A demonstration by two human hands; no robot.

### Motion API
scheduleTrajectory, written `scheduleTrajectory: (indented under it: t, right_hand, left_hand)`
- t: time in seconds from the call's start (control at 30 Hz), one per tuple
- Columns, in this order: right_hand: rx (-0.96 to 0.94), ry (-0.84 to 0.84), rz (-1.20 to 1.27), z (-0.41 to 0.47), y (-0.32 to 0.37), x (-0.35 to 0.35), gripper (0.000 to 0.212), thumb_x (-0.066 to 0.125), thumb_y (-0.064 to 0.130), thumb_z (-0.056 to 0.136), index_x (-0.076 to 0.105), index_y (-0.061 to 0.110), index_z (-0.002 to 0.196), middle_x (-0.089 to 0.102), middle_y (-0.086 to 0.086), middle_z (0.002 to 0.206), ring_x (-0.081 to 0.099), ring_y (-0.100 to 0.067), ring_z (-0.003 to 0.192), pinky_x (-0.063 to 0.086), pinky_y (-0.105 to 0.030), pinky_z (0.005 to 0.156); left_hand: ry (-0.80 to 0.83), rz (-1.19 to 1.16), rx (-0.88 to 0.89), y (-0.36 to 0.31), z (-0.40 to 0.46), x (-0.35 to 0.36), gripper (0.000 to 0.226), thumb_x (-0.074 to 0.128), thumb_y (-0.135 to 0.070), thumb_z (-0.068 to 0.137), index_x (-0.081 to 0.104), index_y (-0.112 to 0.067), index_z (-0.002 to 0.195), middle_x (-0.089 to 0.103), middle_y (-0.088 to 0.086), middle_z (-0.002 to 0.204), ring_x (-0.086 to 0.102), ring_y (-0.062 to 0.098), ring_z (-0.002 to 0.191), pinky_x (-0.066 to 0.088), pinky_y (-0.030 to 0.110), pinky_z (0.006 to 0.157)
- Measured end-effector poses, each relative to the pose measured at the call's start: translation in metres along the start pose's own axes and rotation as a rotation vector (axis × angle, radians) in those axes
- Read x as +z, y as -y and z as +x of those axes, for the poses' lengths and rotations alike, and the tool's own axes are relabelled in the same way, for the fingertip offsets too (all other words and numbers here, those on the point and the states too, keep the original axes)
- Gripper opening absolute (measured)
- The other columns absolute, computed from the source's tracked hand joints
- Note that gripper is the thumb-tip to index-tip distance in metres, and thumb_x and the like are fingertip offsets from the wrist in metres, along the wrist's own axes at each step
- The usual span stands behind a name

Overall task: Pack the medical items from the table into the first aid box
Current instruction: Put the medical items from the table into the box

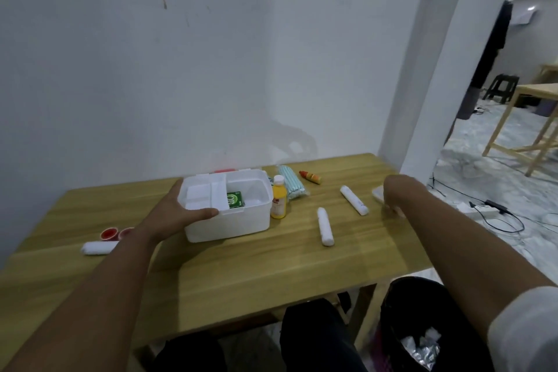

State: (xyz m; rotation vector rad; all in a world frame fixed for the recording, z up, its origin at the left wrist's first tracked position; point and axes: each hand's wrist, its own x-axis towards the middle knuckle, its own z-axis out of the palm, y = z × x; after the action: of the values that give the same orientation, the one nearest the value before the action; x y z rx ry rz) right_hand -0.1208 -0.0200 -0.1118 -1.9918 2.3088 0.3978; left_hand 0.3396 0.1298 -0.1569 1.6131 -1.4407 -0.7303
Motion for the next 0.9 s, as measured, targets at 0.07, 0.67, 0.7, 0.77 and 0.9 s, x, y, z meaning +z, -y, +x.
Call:
scheduleTrajectory:
  t: [0.07,0.67,0.7,0.77,0.9]
  right_hand:
    - [-0.048,-0.087,0.045,-0.011,0.015,-0.028,0.015,0.061,0.016,0.092,0.065,0.005,0.102,0.057,-0.007,0.088,0.058,-0.029,0.090,0.049,-0.037,0.080]
    - [-0.832,-0.142,0.028,-0.086,0.230,-0.074,0.060,0.087,0.016,0.076,0.062,0.014,0.130,0.062,-0.007,0.124,0.063,-0.028,0.109,0.057,-0.041,0.091]
    - [-0.829,-0.153,0.020,-0.086,0.230,-0.075,0.054,0.084,0.012,0.077,0.062,0.012,0.126,0.062,-0.009,0.120,0.064,-0.029,0.105,0.058,-0.041,0.089]
    - [-0.799,-0.214,-0.024,-0.086,0.227,-0.079,0.029,0.076,0.002,0.078,0.061,0.009,0.102,0.062,-0.010,0.100,0.064,-0.028,0.088,0.057,-0.036,0.076]
    - [-0.760,-0.232,-0.079,-0.086,0.227,-0.082,0.028,0.077,-0.001,0.077,0.052,0.010,0.081,0.055,-0.006,0.081,0.055,-0.022,0.068,0.046,-0.031,0.058]
  left_hand:
    - [-0.006,0.012,-0.013,0.003,0.001,-0.001,0.112,0.092,-0.067,0.048,0.043,-0.038,0.145,0.058,-0.016,0.131,0.057,0.005,0.114,0.054,0.032,0.084]
    - [-0.016,0.020,0.031,0.007,0.006,0.004,0.103,0.090,-0.066,0.055,0.043,-0.042,0.143,0.059,-0.018,0.134,0.057,0.008,0.119,0.053,0.027,0.082]
    - [-0.015,0.012,0.033,0.007,0.006,0.004,0.101,0.091,-0.065,0.055,0.044,-0.043,0.142,0.059,-0.020,0.133,0.057,0.006,0.119,0.052,0.025,0.081]
    - [-0.014,0.007,0.032,0.007,0.006,0.004,0.100,0.091,-0.063,0.056,0.044,-0.043,0.142,0.059,-0.021,0.133,0.057,0.005,0.118,0.052,0.025,0.081]
    - [-0.012,0.016,0.023,0.009,0.008,0.004,0.102,0.090,-0.066,0.055,0.043,-0.043,0.142,0.057,-0.021,0.133,0.056,0.004,0.119,0.053,0.027,0.083]
